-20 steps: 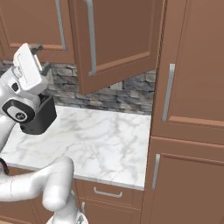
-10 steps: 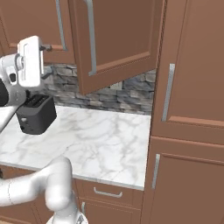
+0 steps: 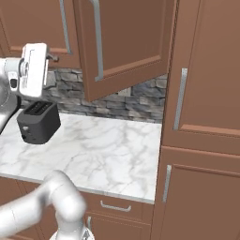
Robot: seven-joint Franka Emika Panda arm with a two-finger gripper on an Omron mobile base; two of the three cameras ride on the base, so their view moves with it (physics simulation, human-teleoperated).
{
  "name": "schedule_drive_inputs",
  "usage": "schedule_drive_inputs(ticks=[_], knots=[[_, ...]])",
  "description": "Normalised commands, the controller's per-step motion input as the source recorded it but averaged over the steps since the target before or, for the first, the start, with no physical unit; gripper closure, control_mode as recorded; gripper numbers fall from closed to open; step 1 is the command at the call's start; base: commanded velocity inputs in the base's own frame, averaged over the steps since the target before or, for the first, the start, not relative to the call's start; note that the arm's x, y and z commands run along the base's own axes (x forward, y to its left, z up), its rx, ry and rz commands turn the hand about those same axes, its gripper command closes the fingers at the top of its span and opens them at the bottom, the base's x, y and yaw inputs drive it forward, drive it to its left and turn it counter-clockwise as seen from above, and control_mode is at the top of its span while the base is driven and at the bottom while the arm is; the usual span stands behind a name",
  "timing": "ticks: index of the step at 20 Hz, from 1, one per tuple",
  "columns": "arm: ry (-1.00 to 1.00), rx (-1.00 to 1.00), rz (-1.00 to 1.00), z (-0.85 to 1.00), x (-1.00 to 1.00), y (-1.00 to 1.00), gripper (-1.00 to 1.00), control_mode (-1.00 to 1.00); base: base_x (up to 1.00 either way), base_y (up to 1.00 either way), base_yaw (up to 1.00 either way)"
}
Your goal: Open the cabinet and move the ladle to the pot. Then close the cabinet.
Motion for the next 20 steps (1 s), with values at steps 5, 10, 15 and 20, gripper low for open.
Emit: schedule_drive_inputs(ticks=[5, 10, 15, 20], knots=[[-0.04, 0.00, 0.00, -0.18, 0.45, 0.00, -1.00, -1.00, 0.00, 0.00, 0.00], [-0.04, 0.00, 0.00, 0.00, 0.41, -0.10, -1.00, -1.00, 0.00, 0.00, 0.00], [-0.02, 0.00, 0.00, 0.00, 0.27, -0.05, -1.00, -1.00, 0.00, 0.00, 0.00], [0.00, 0.01, 0.00, 0.00, 0.24, -0.11, -1.00, -1.00, 0.00, 0.00, 0.00]])
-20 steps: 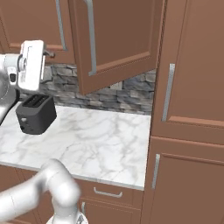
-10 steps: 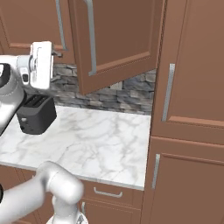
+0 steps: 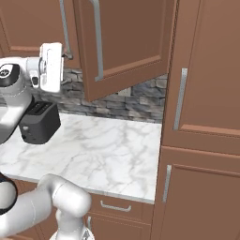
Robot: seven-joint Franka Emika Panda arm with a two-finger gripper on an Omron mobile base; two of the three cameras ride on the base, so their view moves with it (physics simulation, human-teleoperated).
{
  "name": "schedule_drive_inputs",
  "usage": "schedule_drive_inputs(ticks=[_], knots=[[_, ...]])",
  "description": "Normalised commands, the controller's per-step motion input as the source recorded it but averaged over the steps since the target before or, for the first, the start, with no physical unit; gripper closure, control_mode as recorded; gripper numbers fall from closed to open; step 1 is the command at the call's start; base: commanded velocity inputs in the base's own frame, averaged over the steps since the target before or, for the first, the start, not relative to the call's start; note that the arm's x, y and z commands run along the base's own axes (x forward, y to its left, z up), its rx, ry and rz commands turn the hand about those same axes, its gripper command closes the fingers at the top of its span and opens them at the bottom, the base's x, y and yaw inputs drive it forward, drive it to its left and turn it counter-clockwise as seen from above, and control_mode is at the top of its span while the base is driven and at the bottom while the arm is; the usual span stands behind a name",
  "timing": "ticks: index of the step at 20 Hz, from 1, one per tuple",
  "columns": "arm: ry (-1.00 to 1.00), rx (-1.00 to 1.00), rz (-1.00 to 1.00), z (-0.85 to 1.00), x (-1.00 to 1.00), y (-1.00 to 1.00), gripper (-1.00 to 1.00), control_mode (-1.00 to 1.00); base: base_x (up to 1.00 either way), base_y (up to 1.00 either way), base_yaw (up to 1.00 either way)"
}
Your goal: Open the cabinet and move the ladle to the pot. Then close the cabinet.
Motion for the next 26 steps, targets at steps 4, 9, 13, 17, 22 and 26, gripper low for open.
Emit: schedule_drive_inputs(ticks=[4, 9, 13, 17, 22, 26], knots=[[0.00, 0.03, -0.02, 0.00, 0.17, -0.25, -1.00, -1.00, 0.00, 0.00, 0.00], [-0.01, 0.06, -0.03, 0.00, 0.11, -0.27, -1.00, -1.00, 0.00, 0.00, 0.00], [-0.01, 0.07, -0.02, 0.00, 0.03, -0.30, -1.00, -1.00, 0.00, 0.00, 0.00], [0.00, 0.08, -0.03, 0.00, 0.07, -0.31, -1.00, -1.00, 0.00, 0.00, 0.00], [-0.02, 0.07, -0.03, 0.00, 0.00, -0.24, -1.00, -1.00, 0.00, 0.00, 0.00], [0.00, 0.06, -0.03, -0.03, 0.02, -0.20, -1.00, -1.00, 0.00, 0.00, 0.00]])
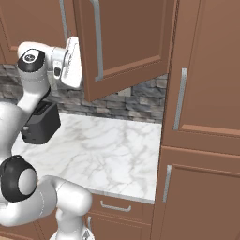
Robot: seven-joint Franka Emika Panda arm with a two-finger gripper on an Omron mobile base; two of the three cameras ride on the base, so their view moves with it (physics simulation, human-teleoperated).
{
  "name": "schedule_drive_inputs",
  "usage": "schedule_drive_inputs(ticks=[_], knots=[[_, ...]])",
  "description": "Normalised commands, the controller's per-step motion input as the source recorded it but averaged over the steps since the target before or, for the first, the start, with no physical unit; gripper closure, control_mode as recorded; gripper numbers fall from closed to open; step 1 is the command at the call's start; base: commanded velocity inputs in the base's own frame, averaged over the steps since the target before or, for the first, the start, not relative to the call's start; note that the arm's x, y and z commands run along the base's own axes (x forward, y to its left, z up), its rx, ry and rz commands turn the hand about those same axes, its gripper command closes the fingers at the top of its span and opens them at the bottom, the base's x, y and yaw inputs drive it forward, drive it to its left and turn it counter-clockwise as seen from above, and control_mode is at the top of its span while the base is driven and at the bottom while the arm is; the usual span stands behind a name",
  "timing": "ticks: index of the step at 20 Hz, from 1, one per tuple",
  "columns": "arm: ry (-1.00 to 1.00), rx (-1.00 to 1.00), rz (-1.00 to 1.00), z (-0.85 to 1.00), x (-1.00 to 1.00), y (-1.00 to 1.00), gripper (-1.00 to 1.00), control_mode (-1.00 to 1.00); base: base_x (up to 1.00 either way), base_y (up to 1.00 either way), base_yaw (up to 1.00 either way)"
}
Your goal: Open the cabinet and move the ladle to the pot. Then close the cabinet.
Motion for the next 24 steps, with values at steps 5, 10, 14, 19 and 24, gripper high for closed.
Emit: schedule_drive_inputs(ticks=[5, 10, 14, 19, 24], knots=[[-0.06, 0.02, -0.03, 0.00, 0.00, -0.22, -1.00, -1.00, 0.00, 0.00, 0.00], [-0.09, 0.00, -0.03, 0.00, 0.00, -0.18, -1.00, -1.00, 0.00, 0.00, 0.00], [-0.04, 0.00, -0.07, -0.03, 0.03, -0.09, -1.00, -1.00, 0.00, 0.00, 0.00], [-0.01, 0.00, -0.08, -0.06, 0.06, -0.08, -1.00, -1.00, 0.00, 0.00, 0.00], [-0.12, 0.00, -0.10, -0.01, -0.10, -0.12, -1.00, -1.00, 0.00, 0.00, 0.00]])
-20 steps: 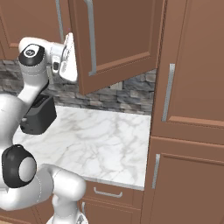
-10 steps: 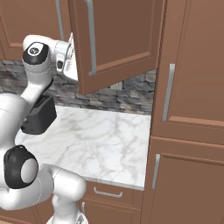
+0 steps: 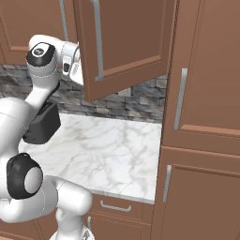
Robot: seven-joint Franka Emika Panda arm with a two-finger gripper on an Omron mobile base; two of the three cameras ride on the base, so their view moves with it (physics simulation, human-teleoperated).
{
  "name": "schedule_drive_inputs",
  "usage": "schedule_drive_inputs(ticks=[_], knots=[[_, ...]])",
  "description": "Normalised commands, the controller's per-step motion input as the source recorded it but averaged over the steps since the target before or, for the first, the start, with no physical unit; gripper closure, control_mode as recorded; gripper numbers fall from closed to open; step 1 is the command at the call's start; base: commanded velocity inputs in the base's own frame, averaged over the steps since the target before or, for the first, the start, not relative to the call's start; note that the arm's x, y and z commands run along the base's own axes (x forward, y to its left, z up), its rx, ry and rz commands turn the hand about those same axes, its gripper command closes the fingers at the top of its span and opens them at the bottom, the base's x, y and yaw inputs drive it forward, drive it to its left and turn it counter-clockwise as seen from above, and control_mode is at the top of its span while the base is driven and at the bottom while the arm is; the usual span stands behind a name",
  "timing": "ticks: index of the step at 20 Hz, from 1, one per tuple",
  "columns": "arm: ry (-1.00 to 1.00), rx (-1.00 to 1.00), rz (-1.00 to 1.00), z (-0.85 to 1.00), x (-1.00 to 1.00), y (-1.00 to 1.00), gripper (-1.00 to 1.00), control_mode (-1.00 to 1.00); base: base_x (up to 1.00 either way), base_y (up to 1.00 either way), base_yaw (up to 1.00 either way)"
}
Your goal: Open the cabinet and move the ladle to the pot. Then close the cabinet.
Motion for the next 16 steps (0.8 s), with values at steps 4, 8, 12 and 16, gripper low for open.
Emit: schedule_drive_inputs(ticks=[4, 8, 12, 16], knots=[[-0.22, -0.01, -0.16, -0.02, -0.21, -0.06, -1.00, -1.00, 0.00, 0.00, 0.00], [-0.14, 0.00, -0.18, -0.03, -0.14, -0.19, -1.00, -1.00, 0.00, 0.00, 0.00], [-0.11, 0.00, -0.19, -0.10, -0.26, -0.05, -1.00, -1.00, 0.00, 0.00, 0.00], [-0.08, 0.00, -0.19, -0.15, -0.20, -0.11, -1.00, -1.00, 0.00, 0.00, 0.00]])
